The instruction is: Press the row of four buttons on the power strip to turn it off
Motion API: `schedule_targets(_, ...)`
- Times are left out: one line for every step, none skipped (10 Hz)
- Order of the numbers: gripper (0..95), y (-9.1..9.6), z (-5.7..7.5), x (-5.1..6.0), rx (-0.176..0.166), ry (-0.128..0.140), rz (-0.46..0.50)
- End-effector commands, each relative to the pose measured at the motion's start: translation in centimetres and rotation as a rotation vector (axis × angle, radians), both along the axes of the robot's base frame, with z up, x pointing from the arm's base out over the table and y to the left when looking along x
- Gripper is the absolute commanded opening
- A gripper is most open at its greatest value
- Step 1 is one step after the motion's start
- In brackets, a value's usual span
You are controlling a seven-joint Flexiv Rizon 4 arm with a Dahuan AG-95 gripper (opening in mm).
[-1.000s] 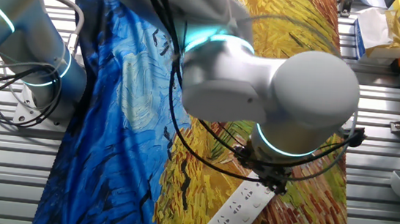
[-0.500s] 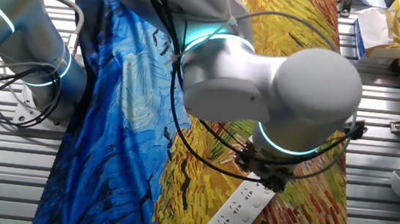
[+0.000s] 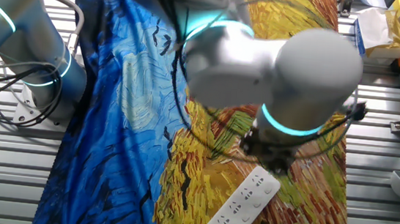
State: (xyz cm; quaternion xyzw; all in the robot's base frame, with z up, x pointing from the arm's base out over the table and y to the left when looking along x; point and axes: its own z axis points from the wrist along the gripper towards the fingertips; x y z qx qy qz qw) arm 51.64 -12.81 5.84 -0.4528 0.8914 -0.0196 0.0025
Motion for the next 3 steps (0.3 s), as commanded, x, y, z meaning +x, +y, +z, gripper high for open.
schedule_targets(57.0, 3.4, 0.1, 1.2, -0.018, -0.004, -0.063)
schedule_targets(57.0, 3.9, 0.1, 1.4, -0.018, -0.004, -0.065)
schedule_targets(57.0, 4.8, -0.1, 1.6, -0.017, -0.004, -0.077)
